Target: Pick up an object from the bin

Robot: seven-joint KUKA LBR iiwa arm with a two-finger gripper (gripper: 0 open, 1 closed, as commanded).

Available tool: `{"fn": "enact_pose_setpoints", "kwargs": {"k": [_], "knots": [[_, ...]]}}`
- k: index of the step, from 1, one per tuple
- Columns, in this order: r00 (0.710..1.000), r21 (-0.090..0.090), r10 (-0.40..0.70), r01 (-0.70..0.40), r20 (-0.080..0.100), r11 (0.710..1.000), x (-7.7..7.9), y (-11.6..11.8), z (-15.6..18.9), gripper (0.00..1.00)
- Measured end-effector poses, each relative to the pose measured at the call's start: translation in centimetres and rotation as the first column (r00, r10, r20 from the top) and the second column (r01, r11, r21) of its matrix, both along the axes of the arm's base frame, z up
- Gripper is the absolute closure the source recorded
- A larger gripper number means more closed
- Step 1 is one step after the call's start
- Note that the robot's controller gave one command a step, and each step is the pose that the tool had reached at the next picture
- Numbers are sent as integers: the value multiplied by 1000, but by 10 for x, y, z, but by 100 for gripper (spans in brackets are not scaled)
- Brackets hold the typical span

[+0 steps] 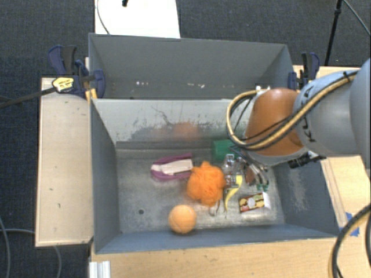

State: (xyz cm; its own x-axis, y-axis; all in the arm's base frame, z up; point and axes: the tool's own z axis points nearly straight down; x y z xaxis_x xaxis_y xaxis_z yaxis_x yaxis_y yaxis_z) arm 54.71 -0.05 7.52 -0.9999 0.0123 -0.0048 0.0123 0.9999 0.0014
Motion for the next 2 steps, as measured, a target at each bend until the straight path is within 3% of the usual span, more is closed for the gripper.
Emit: {"fn": "enact_pose_setpoints", "kwargs": {"k": [1,2], "knots": [[1000,0,0,0,0,1000,0,0,0,100],[1000,0,25,-25,5,1000,-5,37,170,100]]}}
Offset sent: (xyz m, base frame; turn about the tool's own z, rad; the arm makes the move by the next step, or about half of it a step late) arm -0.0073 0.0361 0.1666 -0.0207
